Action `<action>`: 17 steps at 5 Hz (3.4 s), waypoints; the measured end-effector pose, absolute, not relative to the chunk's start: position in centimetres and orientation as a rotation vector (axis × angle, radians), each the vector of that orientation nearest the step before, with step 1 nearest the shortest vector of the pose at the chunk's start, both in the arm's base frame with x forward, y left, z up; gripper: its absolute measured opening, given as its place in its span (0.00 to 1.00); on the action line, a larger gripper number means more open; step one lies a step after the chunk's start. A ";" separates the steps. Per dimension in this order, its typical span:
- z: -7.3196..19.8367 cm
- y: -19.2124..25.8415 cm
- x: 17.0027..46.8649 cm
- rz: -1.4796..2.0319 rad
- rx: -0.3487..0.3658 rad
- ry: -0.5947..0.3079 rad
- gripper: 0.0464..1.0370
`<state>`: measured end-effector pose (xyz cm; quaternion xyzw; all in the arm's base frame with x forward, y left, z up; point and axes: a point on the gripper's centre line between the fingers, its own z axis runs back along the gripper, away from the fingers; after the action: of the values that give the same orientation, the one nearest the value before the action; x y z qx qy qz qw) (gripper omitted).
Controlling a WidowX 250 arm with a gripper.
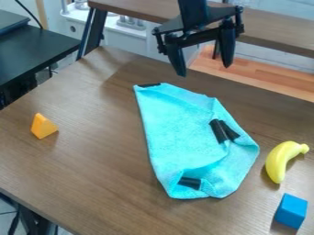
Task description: Unfold from the top right to the bottom left
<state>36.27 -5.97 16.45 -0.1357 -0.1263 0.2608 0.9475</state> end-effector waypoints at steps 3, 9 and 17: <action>7.8 -8.0 40.0 0.677 -0.279 -0.335 0.96; 1.3 -7.2 42.9 0.658 -0.147 -0.328 0.96; 1.4 -1.5 40.9 0.730 -0.226 -0.220 0.01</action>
<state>40.92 -1.51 1.37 -0.1102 -0.1074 0.3554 0.9220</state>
